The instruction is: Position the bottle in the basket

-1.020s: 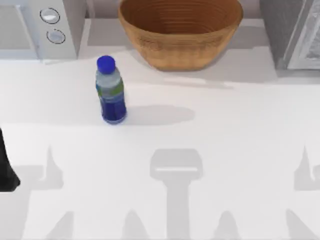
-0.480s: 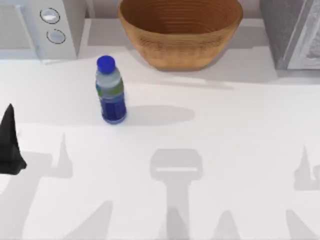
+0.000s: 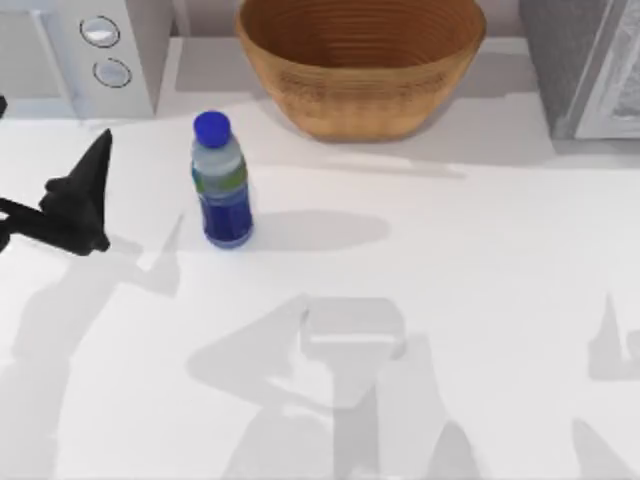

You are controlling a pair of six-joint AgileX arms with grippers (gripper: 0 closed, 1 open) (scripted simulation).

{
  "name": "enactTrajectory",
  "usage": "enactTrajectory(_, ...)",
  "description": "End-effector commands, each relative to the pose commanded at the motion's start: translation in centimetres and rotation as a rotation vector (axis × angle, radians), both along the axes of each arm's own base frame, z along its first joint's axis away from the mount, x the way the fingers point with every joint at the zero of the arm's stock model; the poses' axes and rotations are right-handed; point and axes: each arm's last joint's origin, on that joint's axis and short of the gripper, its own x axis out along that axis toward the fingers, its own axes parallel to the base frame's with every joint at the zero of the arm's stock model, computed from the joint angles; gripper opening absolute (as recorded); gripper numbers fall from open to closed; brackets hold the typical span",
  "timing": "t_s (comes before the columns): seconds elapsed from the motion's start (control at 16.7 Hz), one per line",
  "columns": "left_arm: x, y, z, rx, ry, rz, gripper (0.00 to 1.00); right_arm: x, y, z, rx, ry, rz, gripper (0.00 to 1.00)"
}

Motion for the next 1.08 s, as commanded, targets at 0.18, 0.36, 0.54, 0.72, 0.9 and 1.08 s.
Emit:
enactTrajectory(0.18,3.9,-0.5,-2.7,0.006,0.020,-0.105,1.00,0.0,0.0,0.0,0.000,0.000,0.000,1.00)
enactTrajectory(0.36,6.9,-1.0,-6.7,0.009,0.040,-0.204,1.00,0.0,0.0,0.0,0.000,0.000,0.000,1.00)
enactTrajectory(0.54,8.5,-1.5,-10.9,0.011,0.054,-0.290,1.00,0.0,0.0,0.0,0.000,0.000,0.000,1.00)
enactTrajectory(0.72,9.0,-1.8,-14.1,0.013,0.055,-0.354,1.00,0.0,0.0,0.0,0.000,0.000,0.000,1.00)
enactTrajectory(0.9,9.1,-2.0,-15.8,0.014,0.049,-0.389,1.00,0.0,0.0,0.0,0.000,0.000,0.000,1.00)
enactTrajectory(1.08,9.1,-2.0,-16.0,0.014,0.048,-0.393,1.00,0.0,0.0,0.0,0.000,0.000,0.000,1.00)
